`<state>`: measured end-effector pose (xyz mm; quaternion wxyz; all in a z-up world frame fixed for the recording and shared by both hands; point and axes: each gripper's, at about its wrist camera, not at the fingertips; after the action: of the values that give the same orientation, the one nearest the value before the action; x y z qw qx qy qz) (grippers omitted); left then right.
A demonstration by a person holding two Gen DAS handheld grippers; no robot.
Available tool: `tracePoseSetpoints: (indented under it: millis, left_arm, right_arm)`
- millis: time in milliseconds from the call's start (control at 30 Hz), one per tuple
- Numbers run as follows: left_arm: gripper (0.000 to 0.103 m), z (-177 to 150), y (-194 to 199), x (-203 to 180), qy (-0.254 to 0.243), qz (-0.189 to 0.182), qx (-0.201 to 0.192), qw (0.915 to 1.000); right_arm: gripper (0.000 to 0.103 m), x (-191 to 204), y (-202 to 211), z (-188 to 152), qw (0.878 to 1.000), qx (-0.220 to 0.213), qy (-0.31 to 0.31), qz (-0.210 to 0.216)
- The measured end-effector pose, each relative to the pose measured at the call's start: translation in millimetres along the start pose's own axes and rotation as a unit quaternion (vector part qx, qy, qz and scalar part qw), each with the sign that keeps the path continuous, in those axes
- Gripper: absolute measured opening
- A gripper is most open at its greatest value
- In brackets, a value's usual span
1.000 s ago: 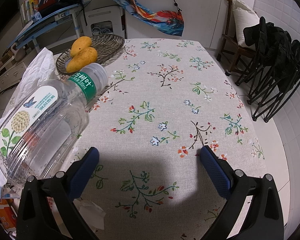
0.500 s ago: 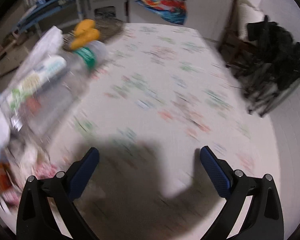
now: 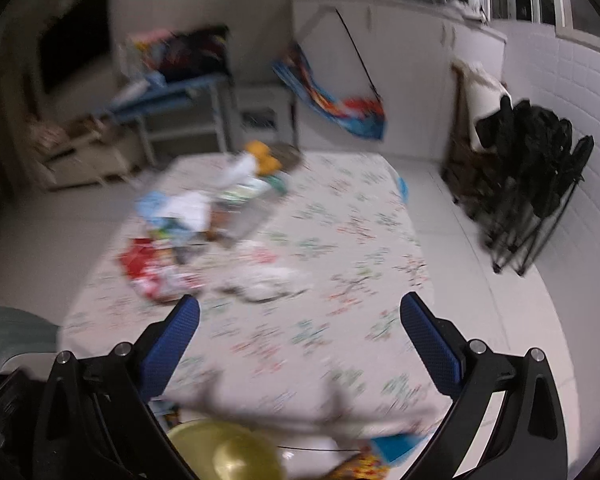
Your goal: Collect trash
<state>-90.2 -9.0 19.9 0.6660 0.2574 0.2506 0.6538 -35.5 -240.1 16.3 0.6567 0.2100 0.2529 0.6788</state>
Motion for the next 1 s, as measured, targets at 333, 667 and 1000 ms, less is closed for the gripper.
tracePoseSetpoints:
  millis: [333, 667, 1000]
  left_arm:
    - [0.096, -28.7, 46.0, 25.7, 0.020, 0.011, -0.029, 0.9993]
    - [0.096, -39.7, 52.6, 33.1, 0.035, -0.013, -0.056, 0.9977]
    - [0.096, -39.9, 51.0, 23.5, 0.014, -0.012, -0.065, 0.9977]
  right_arm:
    - [0.096, 30.1, 71.1, -34.4, 0.997, -0.073, 0.021, -0.002]
    - [0.096, 44.8, 57.9, -45.3, 0.998, -0.041, 0.023, -0.043]
    - [0.096, 45.4, 60.4, -52.6, 0.997, -0.050, 0.035, -0.053]
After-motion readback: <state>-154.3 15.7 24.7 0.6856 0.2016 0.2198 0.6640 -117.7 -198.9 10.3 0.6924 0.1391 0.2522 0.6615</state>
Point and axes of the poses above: each gripper's, at about its wrist camera, not at the fingertips, and y roughly against the way its jaws point, x to its left, z to its top, and after that the axes turned 7 degrees about y, right-handed
